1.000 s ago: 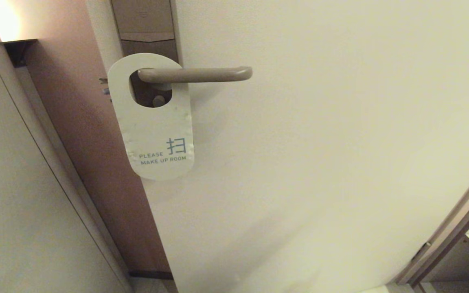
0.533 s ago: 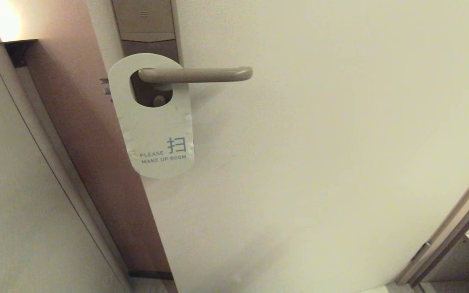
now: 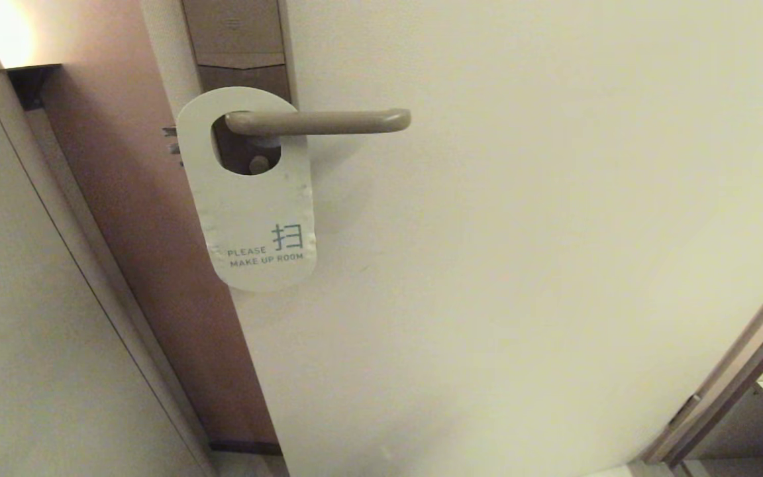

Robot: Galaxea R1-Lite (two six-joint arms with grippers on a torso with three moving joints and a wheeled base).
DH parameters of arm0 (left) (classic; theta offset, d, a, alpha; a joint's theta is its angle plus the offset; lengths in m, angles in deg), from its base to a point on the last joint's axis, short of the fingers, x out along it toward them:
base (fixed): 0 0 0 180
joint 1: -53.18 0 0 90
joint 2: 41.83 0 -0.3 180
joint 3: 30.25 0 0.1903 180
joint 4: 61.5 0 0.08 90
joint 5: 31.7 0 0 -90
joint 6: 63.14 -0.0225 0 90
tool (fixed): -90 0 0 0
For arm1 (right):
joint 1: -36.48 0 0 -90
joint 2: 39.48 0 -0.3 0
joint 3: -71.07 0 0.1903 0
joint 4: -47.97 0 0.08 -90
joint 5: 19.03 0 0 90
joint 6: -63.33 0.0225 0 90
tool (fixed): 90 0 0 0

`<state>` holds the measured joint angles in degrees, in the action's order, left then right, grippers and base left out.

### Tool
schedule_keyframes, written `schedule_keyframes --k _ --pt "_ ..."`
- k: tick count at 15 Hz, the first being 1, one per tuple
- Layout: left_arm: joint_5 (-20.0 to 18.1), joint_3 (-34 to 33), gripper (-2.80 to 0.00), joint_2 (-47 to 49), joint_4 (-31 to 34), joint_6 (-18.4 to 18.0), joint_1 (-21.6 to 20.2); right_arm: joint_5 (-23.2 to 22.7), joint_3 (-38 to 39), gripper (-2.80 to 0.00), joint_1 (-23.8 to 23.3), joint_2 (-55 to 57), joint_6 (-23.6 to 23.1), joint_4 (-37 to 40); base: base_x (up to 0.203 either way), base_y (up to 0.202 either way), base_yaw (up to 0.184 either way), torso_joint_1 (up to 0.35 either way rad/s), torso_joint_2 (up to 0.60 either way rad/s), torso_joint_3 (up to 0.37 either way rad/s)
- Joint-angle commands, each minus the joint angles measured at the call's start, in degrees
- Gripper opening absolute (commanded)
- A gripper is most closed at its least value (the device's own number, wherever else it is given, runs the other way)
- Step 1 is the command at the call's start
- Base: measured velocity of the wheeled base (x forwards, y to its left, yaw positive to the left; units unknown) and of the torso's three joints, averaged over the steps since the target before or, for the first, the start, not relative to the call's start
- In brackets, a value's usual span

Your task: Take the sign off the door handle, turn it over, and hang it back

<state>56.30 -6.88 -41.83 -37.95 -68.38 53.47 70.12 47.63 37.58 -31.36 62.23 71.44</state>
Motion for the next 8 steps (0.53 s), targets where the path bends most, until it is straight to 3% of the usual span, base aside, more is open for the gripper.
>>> schedule_keyframes --k 1,8 --pt "-0.01 0.0 -2.8 0.0 0.0 -0.04 -0.03 -0.03 0.06 -2.8 -0.33 -4.24 -0.06 0.01 0.0 0.0 0.0 0.0 0.0 0.0" --pt "0.07 0.0 -2.8 0.0 0.0 -0.04 -0.03 0.15 0.07 -2.8 -0.57 -8.12 1.27 0.08 0.0 0.0 0.0 0.0 0.0 0.0"
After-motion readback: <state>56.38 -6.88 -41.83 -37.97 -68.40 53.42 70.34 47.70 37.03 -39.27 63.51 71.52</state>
